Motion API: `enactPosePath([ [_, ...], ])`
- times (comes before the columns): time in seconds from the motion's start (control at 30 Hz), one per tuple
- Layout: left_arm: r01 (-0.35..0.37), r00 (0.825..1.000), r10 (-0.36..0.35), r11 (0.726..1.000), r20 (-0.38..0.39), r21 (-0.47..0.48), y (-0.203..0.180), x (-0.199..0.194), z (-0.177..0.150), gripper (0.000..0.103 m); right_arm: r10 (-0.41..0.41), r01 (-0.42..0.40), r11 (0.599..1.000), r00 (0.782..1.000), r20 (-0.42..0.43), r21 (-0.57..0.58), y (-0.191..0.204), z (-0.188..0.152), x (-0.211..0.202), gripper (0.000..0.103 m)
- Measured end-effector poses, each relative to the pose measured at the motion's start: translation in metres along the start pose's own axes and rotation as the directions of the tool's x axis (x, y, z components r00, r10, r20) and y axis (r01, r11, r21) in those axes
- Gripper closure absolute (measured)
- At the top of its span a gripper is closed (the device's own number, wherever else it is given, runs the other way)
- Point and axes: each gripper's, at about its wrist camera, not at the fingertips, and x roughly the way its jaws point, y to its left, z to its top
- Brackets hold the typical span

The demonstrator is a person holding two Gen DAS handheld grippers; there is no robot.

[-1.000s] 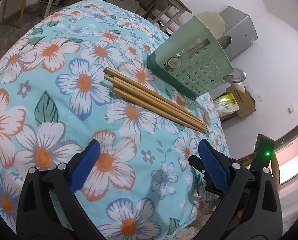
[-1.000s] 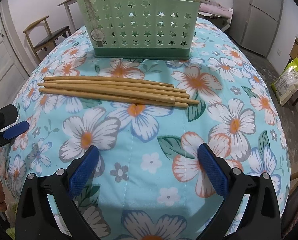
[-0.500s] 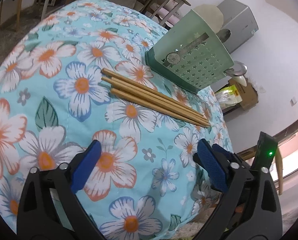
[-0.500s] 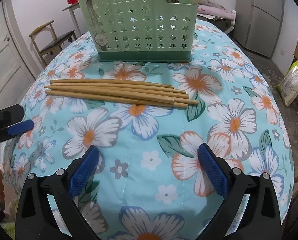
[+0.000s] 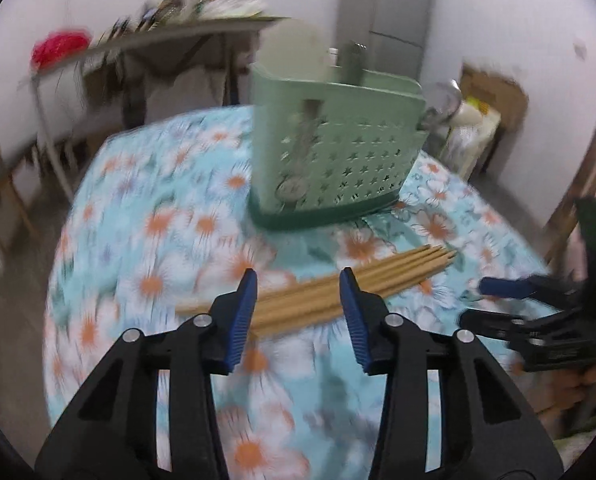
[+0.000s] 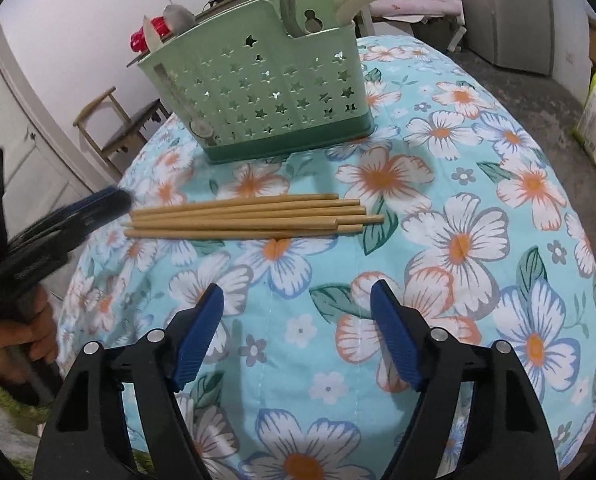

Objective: Organize utensils
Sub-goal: 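Lower the open left tool over the wooden chopsticks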

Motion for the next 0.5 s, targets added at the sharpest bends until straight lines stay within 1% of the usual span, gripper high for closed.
enactPosePath([
  [0.03, -0.026, 1.000, 0.027, 0.998, -0.002, 0.050, -0.006, 0.009, 0.004, 0.064, 0.005, -0.005, 1.000, 1.000, -0.001, 0.004, 0.000, 0.000, 0.000, 0.030],
  [0.1, -0.060, 0.998, 0.062, 0.992, -0.016, 0.111, -0.015, 0.025, 0.005, 0.064, 0.012, -0.012, 1.000, 1.000, -0.005, 0.008, 0.000, -0.001, 0.000, 0.031],
  [0.13, -0.094, 0.994, 0.102, 0.984, -0.045, 0.150, -0.019, 0.037, 0.002, 0.064, 0.015, -0.015, 1.000, 1.000, -0.006, 0.008, 0.000, -0.001, 0.000, 0.031],
  [0.2, -0.111, 0.988, 0.129, 0.974, -0.084, 0.196, -0.026, 0.047, -0.007, 0.064, 0.020, -0.020, 1.000, 1.000, -0.006, 0.009, 0.000, -0.002, -0.002, 0.031],
  [0.23, -0.118, 0.988, 0.135, 0.971, -0.070, 0.208, -0.030, 0.045, -0.012, 0.065, 0.020, -0.020, 1.000, 1.000, -0.004, 0.010, 0.001, -0.002, -0.002, 0.031],
  [0.3, -0.109, 0.990, 0.126, 0.969, -0.064, 0.221, -0.033, 0.037, -0.019, 0.064, 0.020, -0.020, 1.000, 1.000, 0.000, 0.013, 0.000, -0.002, -0.002, 0.031],
  [0.33, -0.102, 0.991, 0.119, 0.971, -0.068, 0.214, -0.032, 0.033, -0.022, 0.063, 0.022, -0.022, 1.000, 1.000, 0.000, 0.018, -0.002, -0.002, -0.002, 0.031],
  [0.37, -0.090, 0.990, 0.110, 0.975, -0.089, 0.204, -0.032, 0.032, -0.026, 0.063, 0.025, -0.025, 0.999, 1.000, 0.000, 0.024, -0.003, -0.002, -0.002, 0.031],
  [0.43, -0.075, 0.991, 0.093, 0.981, -0.093, 0.182, -0.033, 0.027, -0.031, 0.062, 0.038, -0.037, 0.998, 0.999, -0.002, 0.042, -0.008, -0.001, -0.002, 0.031],
  [0.5, -0.062, 0.990, 0.079, 0.986, -0.113, 0.152, -0.032, 0.022, -0.037, 0.058, 0.053, -0.053, 0.997, 0.999, 0.000, 0.061, -0.011, -0.001, -0.003, 0.031],
])
